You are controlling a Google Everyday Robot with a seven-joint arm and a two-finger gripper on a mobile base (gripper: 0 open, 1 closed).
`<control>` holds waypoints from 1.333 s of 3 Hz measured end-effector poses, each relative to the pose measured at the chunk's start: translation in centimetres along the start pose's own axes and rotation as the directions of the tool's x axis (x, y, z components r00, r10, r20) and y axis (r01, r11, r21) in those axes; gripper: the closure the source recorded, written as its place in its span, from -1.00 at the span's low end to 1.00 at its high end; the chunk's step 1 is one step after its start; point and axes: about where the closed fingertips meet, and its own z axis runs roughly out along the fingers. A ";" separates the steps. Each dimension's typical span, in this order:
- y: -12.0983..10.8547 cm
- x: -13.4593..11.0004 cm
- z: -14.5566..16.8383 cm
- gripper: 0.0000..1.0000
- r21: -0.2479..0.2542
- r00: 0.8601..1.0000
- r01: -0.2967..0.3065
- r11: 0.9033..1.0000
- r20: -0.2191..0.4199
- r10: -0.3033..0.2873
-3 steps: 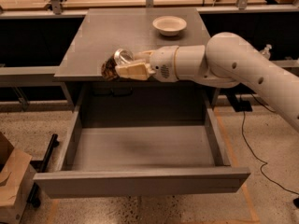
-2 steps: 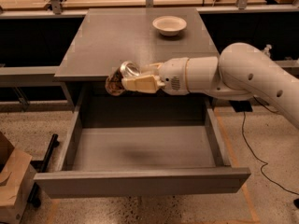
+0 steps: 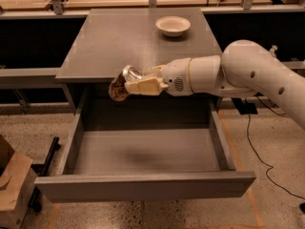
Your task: Place orange can into top drawer
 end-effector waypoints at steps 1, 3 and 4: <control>0.1 1.9 0.4 1.00 -0.013 0.999 -0.040 0.999 -0.030 0.039; 2.1 11.5 0.7 1.00 -0.044 0.965 -0.248 0.968 -0.104 0.243; 3.4 16.9 0.9 1.00 -0.042 0.926 -0.348 0.937 -0.174 0.336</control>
Offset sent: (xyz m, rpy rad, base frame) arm -0.0486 -0.0228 -0.1079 0.0214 0.2759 -0.0241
